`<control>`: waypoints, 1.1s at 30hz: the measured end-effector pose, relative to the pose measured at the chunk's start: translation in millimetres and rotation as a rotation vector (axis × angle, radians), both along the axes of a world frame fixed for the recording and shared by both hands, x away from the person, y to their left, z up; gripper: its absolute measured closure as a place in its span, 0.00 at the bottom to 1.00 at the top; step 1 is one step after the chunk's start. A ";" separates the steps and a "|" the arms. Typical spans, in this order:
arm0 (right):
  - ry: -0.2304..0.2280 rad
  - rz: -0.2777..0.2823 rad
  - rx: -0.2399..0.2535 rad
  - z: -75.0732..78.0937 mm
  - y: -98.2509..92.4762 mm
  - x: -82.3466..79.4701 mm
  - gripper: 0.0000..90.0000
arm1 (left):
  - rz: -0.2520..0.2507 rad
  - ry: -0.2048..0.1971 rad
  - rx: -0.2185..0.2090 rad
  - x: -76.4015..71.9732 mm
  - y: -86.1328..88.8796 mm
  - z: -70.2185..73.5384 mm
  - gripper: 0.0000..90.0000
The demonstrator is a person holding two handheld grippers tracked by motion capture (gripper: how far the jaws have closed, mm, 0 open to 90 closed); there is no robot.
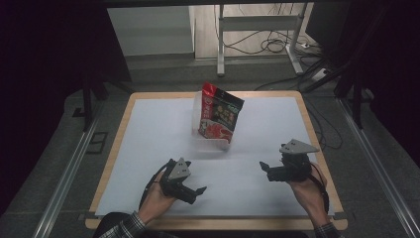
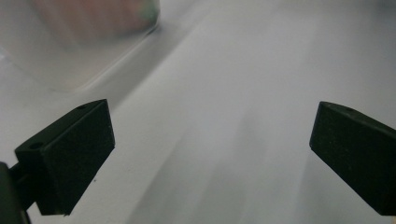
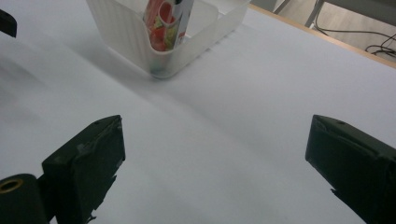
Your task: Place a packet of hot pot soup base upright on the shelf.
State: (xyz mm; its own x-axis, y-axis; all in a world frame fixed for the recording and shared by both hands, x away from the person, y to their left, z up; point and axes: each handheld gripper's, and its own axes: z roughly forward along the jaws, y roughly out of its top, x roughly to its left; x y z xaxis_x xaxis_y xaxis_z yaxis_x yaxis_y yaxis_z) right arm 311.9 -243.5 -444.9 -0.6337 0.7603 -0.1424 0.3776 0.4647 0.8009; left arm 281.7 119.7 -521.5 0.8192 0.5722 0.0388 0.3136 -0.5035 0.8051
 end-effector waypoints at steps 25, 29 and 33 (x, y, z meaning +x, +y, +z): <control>-0.028 -0.100 0.016 -17.8 -45.7 -36.0 0.06 | 0.002 0.006 0.009 0.2 -1.1 -1.4 0.00; -0.023 -0.119 0.018 -21.8 -54.0 -40.5 0.06 | 0.003 0.008 0.012 0.3 -1.4 -1.9 0.00; -0.021 -0.133 0.014 -25.4 -60.6 -45.0 0.06 | 0.003 0.010 0.016 0.4 -1.6 -2.4 0.00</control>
State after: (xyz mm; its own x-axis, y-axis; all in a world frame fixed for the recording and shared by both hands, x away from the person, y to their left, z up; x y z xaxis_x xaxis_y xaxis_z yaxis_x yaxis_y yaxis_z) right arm 266.9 -304.1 -470.3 -0.5242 0.8394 -0.1437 0.4179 0.4005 0.8155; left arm 282.1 118.1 -523.9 0.8178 0.5742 0.0394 0.3234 -0.5150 0.7938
